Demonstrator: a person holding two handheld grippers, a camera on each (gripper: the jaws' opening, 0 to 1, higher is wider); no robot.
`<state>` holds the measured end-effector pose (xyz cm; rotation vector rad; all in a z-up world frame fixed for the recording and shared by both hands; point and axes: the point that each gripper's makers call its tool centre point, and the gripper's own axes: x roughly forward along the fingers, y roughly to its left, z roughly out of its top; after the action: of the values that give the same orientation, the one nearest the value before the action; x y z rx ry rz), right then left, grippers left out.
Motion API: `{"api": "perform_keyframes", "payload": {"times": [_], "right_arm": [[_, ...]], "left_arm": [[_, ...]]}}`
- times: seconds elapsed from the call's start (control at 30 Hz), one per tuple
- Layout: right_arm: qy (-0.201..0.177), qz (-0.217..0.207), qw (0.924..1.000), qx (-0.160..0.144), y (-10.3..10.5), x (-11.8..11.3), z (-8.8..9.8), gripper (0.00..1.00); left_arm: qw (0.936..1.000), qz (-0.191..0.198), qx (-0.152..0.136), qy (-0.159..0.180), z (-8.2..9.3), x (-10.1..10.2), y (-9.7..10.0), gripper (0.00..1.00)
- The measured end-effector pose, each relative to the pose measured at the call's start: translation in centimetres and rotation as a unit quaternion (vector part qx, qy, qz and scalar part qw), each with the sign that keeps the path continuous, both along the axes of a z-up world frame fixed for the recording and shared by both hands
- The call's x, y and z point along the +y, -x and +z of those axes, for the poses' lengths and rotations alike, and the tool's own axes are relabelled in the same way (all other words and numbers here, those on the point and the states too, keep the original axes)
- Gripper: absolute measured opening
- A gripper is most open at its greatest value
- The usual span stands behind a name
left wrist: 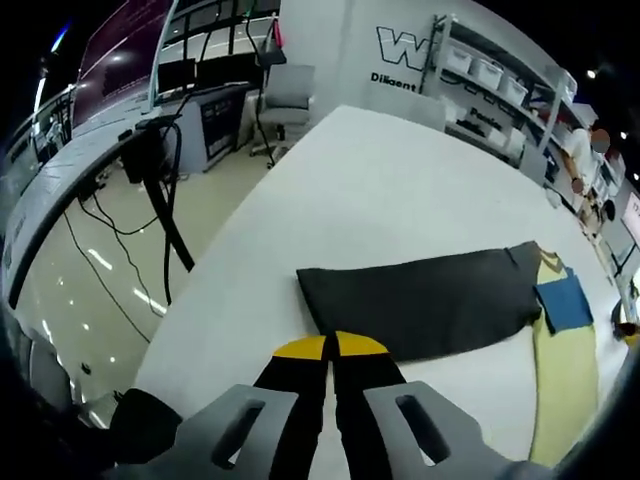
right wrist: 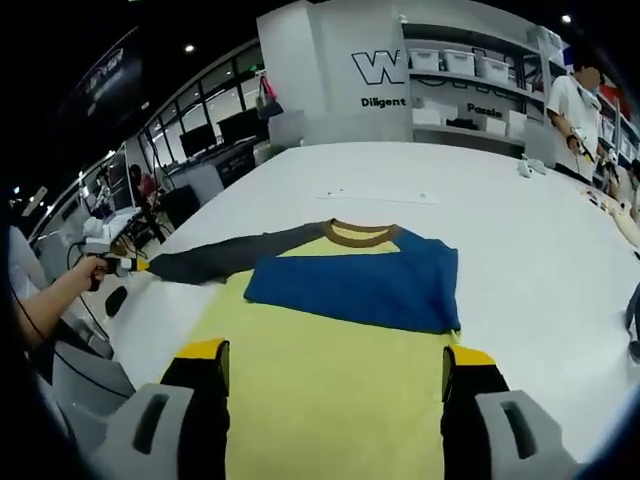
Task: Fold the garment on the visible template until the final outline fits inside the template.
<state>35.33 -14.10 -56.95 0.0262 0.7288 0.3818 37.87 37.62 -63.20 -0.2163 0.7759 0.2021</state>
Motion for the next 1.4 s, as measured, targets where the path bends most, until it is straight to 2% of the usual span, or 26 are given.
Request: {"api": "perform_keyframes", "payload": {"times": [0.3,0.43,0.63,0.8,0.9,1.0,1.13,1.3,1.4], "right_arm": [[-0.001,-0.001,1.0000,-0.002,0.3,-0.1,0.2,0.99],[-0.003,-0.004,1.0000,0.001,0.5,-0.2,0.2,0.99],[-0.005,0.001,1.0000,0.005,0.9,-0.3,0.1,0.99],[-0.004,0.006,0.9999,0.008,1.2,-0.3,-0.1,0.99],[0.000,0.011,0.9999,0.009,1.4,-0.3,-0.2,0.99],[0.001,0.011,0.9999,0.007,1.6,-0.5,-0.2,0.99],[-0.010,0.011,0.9999,0.003,1.8,-0.5,0.1,0.99],[-0.016,0.008,0.9998,0.007,2.0,-0.5,0.0,0.99],[-0.032,0.004,0.9995,0.005,1.9,-0.4,0.2,0.99]], "left_arm": [[1.0000,-0.003,0.002,-0.003,0.4,0.2,-0.4,0.00],[0.9999,-0.002,-0.010,-0.004,1.6,0.2,-1.4,0.00],[0.9990,-0.023,-0.035,-0.015,4.0,-1.2,-3.2,0.00],[0.9957,-0.062,-0.065,-0.022,6.8,-3.7,-5.2,0.00],[0.9936,-0.077,-0.082,-0.013,8.2,-5.3,-6.4,0.00],[0.9884,-0.103,-0.112,-0.006,9.9,-7.3,-7.7,0.00],[0.9841,-0.134,-0.116,-0.012,10.8,-9.6,-8.7,0.00],[0.9804,-0.156,-0.121,-0.004,11.5,-12.1,-9.6,0.00],[0.9780,-0.171,-0.119,0.002,11.8,-13.6,-9.9,0.00]]}}
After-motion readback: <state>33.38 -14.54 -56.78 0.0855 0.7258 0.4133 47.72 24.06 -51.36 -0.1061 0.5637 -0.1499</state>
